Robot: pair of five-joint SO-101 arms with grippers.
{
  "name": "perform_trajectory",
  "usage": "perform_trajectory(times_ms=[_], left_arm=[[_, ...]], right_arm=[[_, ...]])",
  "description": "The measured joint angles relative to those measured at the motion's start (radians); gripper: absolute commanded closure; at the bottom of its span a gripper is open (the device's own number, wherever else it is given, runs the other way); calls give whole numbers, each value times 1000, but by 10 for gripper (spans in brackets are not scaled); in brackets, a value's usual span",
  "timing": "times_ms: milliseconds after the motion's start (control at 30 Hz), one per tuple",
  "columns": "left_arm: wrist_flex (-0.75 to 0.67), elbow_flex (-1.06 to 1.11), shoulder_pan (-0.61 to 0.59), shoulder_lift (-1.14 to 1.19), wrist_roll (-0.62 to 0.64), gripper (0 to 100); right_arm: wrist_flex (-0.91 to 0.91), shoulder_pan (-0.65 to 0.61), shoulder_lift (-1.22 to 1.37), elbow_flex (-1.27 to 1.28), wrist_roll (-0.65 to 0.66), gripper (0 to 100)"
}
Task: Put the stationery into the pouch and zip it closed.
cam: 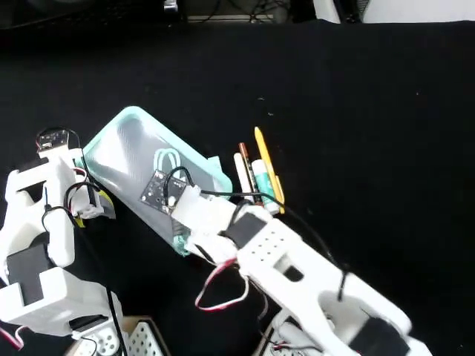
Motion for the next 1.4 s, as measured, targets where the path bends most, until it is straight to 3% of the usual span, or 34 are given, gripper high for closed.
perform_trajectory(times_ms=[133, 333, 500, 867, 1033, 1400], left_arm=[[0, 0, 0, 0, 0, 762], [0, 0, -3, 0, 0, 762], [0, 0, -3, 0, 0, 762], [0, 0, -3, 0, 0, 762], [0, 0, -3, 0, 0, 762], [0, 0, -6, 0, 0, 762]], right_arm=[[83, 0, -175, 0, 3, 807], [57, -21, -279, 5, -69, 807], [-106, -83, -180, 51, -80, 807], [-304, -31, 163, 52, -81, 807], [-169, 38, 110, 55, -14, 807], [259, 44, -290, 110, 160, 806]])
